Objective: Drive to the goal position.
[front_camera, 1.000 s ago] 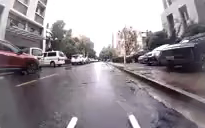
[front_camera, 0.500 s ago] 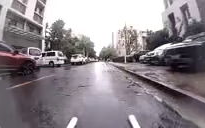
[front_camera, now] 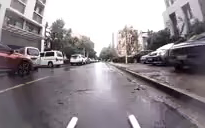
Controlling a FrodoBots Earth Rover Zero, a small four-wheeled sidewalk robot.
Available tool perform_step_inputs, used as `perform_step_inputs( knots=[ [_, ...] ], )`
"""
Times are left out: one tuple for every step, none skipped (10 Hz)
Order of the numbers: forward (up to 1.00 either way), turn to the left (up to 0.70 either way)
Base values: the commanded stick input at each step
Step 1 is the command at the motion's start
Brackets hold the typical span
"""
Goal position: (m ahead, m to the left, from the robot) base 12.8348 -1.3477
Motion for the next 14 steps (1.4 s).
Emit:
perform_step_inputs(
  knots=[
    [0.70,0.00],
    [0.70,0.00],
    [0.70,0.00],
    [0.70,0.00],
    [0.70,0.00],
    [0.70,0.00],
    [0.70,0.00],
    [0.70,0.00],
    [0.70,0.00],
    [0.70,0.00],
    [0.70,0.00],
    [0.70,0.00],
    [0.70,0.00],
    [0.70,0.00]
  ],
)
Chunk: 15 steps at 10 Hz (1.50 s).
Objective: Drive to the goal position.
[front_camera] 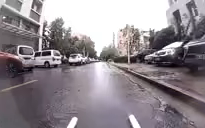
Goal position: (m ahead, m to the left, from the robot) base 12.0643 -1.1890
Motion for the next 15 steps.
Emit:
perform_step_inputs(
  knots=[
    [0.70,0.00],
    [0.70,0.00],
    [0.70,0.00],
    [0.70,0.00],
    [0.70,0.00],
    [0.70,0.00],
    [0.70,0.00],
    [0.70,0.00],
    [0.70,0.00],
    [0.70,0.00],
    [0.70,0.00],
    [0.70,0.00],
    [0.70,0.00],
    [0.70,0.00],
    [0.70,0.00]
  ],
)
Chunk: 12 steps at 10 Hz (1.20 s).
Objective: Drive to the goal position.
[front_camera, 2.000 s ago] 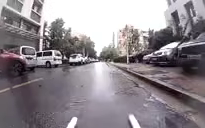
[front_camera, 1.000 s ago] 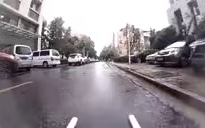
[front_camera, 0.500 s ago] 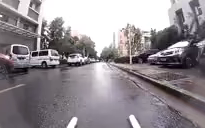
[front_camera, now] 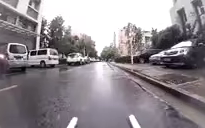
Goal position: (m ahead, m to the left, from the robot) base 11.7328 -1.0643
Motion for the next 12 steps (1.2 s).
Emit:
perform_step_inputs(
  knots=[
    [0.70,0.00],
    [0.70,0.00],
    [0.70,0.00],
    [0.70,0.00],
    [0.70,0.00],
    [0.70,0.00],
    [0.70,0.00],
    [0.70,0.00],
    [0.70,0.00],
    [0.70,0.00],
    [0.70,0.00],
    [0.70,0.00]
  ],
)
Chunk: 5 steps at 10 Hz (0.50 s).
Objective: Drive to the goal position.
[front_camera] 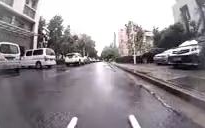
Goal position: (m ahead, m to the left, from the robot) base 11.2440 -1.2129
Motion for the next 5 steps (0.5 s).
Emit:
perform_step_inputs(
  knots=[
    [0.70,0.00],
    [0.70,0.00],
    [0.70,0.00],
    [0.70,0.00],
    [0.70,0.00]
  ],
)
